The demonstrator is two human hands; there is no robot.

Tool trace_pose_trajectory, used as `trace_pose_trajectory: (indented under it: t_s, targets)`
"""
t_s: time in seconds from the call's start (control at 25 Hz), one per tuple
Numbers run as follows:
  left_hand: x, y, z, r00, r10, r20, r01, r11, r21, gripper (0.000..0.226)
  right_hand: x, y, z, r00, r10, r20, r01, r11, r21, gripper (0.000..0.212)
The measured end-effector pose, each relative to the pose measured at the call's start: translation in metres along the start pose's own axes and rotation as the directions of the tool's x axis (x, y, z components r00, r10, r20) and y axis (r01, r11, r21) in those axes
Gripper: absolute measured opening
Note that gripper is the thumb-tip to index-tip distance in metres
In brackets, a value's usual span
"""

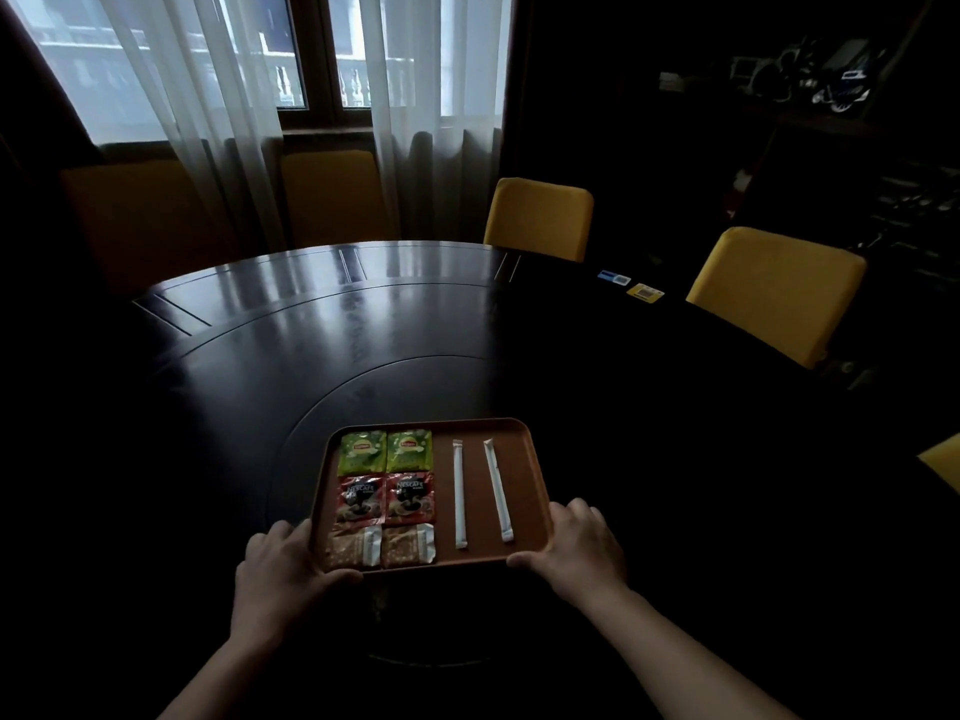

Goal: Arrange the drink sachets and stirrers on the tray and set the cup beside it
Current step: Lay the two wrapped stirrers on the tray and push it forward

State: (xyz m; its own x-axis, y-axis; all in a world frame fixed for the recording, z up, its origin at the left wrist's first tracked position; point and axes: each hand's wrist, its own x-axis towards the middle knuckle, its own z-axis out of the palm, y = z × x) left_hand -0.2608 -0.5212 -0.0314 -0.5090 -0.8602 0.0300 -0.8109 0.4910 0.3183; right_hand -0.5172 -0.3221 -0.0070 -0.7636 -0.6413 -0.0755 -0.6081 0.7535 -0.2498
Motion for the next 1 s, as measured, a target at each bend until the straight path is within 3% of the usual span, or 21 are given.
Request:
trace_pose_trajectory:
  t_s: [1.0]
  targets:
    - [0.08, 0.008, 0.014, 1.0, -0.012, -0.01, 0.011, 0.997, -0.072, 0.061, 0.087, -0.014, 0.014, 1.0, 0.011, -0.006, -0.011, 0.999, 0.048, 0.075]
